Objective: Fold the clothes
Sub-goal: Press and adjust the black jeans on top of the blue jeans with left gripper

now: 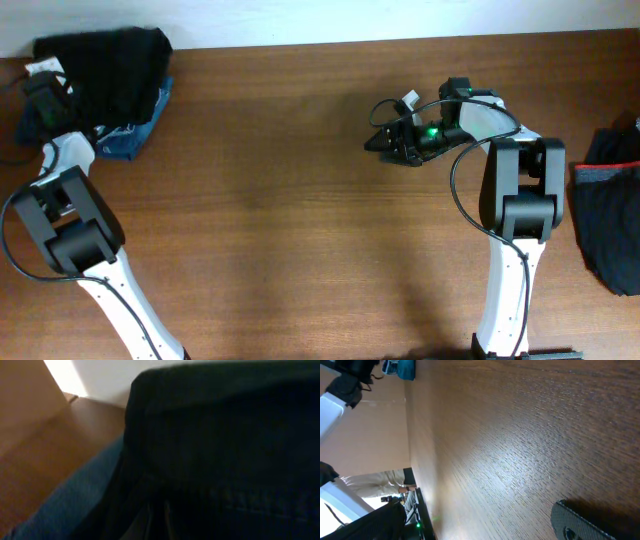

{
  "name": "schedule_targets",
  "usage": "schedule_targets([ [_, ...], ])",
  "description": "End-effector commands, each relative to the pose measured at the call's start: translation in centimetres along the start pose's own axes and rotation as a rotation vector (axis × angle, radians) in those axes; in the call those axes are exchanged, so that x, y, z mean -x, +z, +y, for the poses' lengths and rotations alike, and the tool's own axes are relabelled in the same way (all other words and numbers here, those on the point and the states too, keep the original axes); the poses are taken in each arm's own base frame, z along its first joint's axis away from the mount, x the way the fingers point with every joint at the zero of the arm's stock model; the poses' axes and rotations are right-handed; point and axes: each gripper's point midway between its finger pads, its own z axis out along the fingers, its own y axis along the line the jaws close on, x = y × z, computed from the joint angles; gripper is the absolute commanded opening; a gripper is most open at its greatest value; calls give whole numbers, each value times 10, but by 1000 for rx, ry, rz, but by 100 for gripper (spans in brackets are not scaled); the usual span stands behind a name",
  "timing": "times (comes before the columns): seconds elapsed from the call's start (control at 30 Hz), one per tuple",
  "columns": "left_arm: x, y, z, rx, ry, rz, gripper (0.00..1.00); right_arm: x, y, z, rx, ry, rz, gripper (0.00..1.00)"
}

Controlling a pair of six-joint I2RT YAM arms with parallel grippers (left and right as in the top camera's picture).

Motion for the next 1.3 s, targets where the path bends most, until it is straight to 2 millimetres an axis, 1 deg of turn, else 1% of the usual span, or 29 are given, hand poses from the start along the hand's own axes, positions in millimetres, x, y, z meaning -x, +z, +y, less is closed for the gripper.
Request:
schedule_targets([
  [0.0,-77,15,5,11,19,169,10,-42,19,-71,-192,117,128,99],
  [0.07,-69,14,6,12,18,154,12,-42,19,-71,-192,117,128,99],
  [0.1,-59,12,6,13,17,133,12,-42,19,-71,-192,117,128,99],
  [0.13,-35,6,8,16,13,84,12,-42,19,-71,-191,117,128,99],
  [0.17,-20,2,8,17,12,56,12,-42,19,-71,-192,117,128,99],
  [0.23,29,-15,7,12,8,-42,13,-42,19,-71,-192,117,128,99],
  [0.27,74,-35,2,-5,7,-127,12,-41,19,-71,-192,114,126,99],
  [0.3,93,-46,-2,-20,8,-163,13,-41,19,-71,-192,113,126,99],
  [0.33,119,-61,-10,-52,11,-211,13,-41,19,-71,-192,112,125,99],
  [0.37,139,-75,-20,-87,16,-248,13,-40,19,-71,-192,110,124,99],
  [0.4,153,-86,-30,-117,21,-276,13,-40,19,-71,-192,110,124,99],
  [0.43,161,-93,-38,-139,25,-293,13,-40,19,-71,-192,110,124,99],
  [0.5,168,-100,-52,-161,31,-307,13,-40,19,-71,-192,110,124,99],
  [0.53,168,-100,-59,-172,34,-306,13,-40,19,-71,-192,110,124,99],
  [0.6,158,-96,-73,-191,42,-283,13,-40,19,-71,-192,110,124,99],
  [0.67,133,-82,-90,-212,51,-237,13,-40,19,-71,-193,110,124,99],
  [0.7,123,-75,-94,-217,54,-221,13,-40,19,-71,-193,110,124,99],
  [0.8,79,-47,-101,-220,59,-156,15,-40,19,-71,-193,110,124,99],
  [0.83,68,-41,-102,-220,60,-140,15,-40,19,-71,-193,110,124,99],
  [0.87,52,-33,-103,-221,62,-116,15,-40,19,-71,-193,109,124,99],
  [0.93,14,-15,-107,-224,66,-58,15,-40,19,-71,-193,109,124,99],
  [0.97,1,-10,-108,-225,67,-36,15,-40,19,-71,-193,110,124,99],
  [1.0,-25,-2,-109,-226,71,12,15,-40,19,-71,-193,110,124,99],
  [1.07,-57,7,-110,-228,75,73,15,-40,19,-71,-193,110,124,99],
  [1.13,-79,11,-111,-228,77,118,14,-40,19,-71,-193,110,124,99],
  [1.17,-80,11,-111,-228,78,121,14,-40,19,-71,-193,110,124,99],
  [1.27,-46,6,-106,-207,74,43,14,-40,19,-71,-193,110,124,99],
])
